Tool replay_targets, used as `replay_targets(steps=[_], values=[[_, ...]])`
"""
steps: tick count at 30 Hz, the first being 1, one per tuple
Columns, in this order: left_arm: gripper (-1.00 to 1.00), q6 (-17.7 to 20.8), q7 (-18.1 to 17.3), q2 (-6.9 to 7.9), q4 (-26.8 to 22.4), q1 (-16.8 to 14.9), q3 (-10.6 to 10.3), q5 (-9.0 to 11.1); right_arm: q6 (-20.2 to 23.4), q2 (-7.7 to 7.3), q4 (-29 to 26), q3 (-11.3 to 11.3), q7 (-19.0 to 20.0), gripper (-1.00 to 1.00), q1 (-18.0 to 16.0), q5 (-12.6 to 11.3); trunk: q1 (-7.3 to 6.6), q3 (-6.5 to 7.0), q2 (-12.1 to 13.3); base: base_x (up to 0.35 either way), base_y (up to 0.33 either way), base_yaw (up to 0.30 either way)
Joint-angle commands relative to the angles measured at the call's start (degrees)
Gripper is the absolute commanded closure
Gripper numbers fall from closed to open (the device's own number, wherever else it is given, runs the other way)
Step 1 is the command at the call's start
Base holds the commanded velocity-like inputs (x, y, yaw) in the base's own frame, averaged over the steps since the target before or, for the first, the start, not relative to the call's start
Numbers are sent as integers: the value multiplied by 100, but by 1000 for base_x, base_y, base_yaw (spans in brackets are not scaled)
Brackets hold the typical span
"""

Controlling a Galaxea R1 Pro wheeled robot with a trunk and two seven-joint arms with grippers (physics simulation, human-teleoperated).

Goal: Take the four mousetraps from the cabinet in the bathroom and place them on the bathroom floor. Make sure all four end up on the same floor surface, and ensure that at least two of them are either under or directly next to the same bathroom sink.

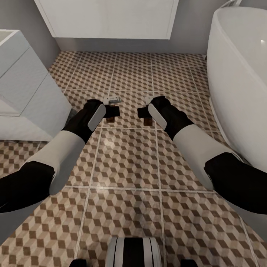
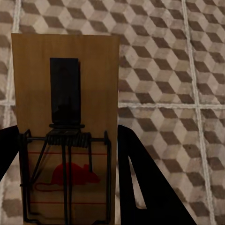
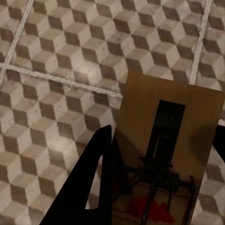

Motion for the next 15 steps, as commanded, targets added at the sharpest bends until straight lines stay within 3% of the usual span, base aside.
replay_targets(steps=[1, 4, 9, 15], values=[[100, 14, 47, 4, -14, -3, -26, 43, -7, 0, -2, 17, -61, 100, -4, -65, -1, -4, -1, 0, 0, 0], [100, -1, 50, 4, -22, -2, -25, 42, -62, 0, -2, 18, -61, 100, -5, -66, -1, -4, -1, 0, 0, 0], [100, 12, 73, -6, -66, -4, -13, 41, -114, 0, -2, 37, -70, 100, -5, -67, 12, -114, -8, 0, 0, 0], [100, 230, 139, -40, -438, -6, -5, 41, -32, 0, -68, 54, -105, 100, -5, -60, 27, -247, -16, 0, 0, 0]])
